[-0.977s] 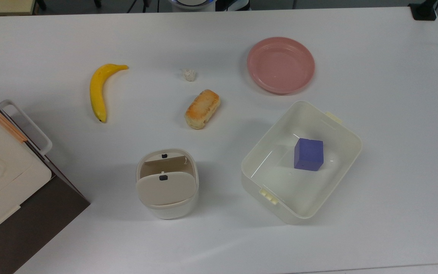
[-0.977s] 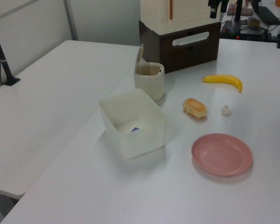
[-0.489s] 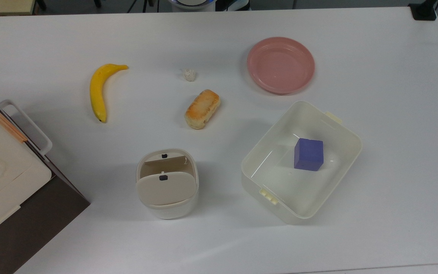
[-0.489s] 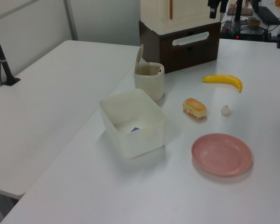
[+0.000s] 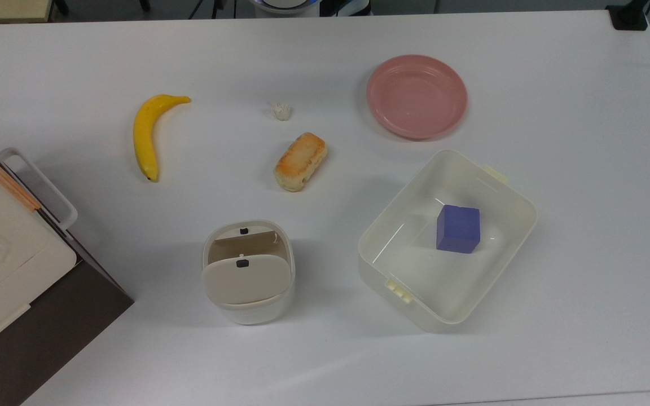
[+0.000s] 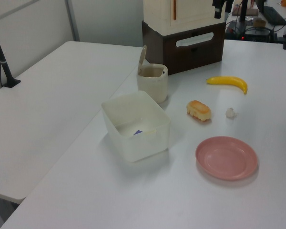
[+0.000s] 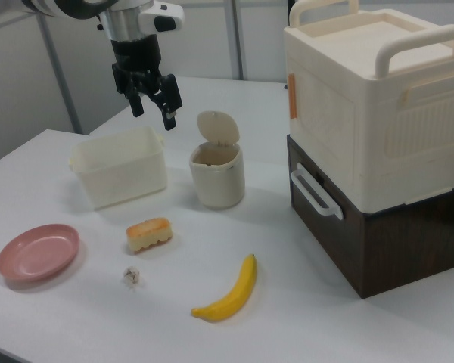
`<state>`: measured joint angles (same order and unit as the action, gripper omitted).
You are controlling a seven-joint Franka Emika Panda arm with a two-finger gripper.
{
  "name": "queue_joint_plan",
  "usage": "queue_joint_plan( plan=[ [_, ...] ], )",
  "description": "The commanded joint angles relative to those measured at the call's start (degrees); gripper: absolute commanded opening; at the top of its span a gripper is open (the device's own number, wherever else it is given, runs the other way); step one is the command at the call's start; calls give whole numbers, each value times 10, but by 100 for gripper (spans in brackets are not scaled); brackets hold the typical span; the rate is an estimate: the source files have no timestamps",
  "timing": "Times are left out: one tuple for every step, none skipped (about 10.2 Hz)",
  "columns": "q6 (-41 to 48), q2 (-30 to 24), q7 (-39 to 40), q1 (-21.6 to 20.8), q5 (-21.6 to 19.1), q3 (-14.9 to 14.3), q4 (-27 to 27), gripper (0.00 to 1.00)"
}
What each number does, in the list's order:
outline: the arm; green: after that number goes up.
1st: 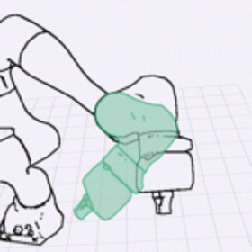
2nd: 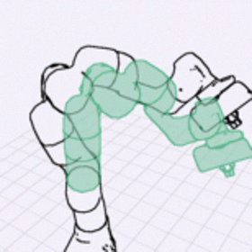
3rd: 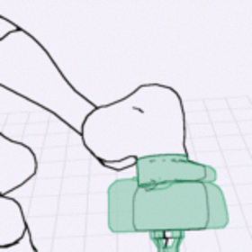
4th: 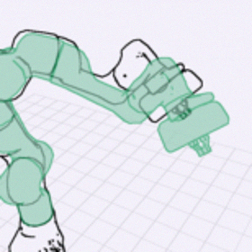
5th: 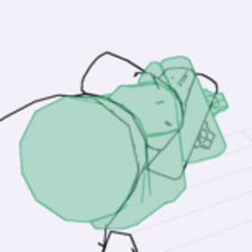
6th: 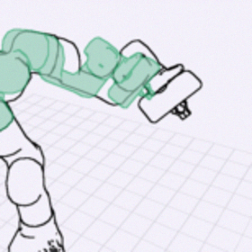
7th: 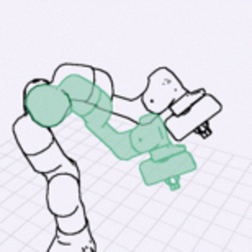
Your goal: Open the trash can
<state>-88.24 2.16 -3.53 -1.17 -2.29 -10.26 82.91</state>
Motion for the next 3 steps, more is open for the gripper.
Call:
queue_joint_plan(
  plan=[
    [0, -16, -2, -11, -10, -12, 13, 100],
    [-9, -16, -2, -11, -12, -11, 14, 100],
    [-9, -15, -6, -12, -11, -9, 15, 100]
  ],
)
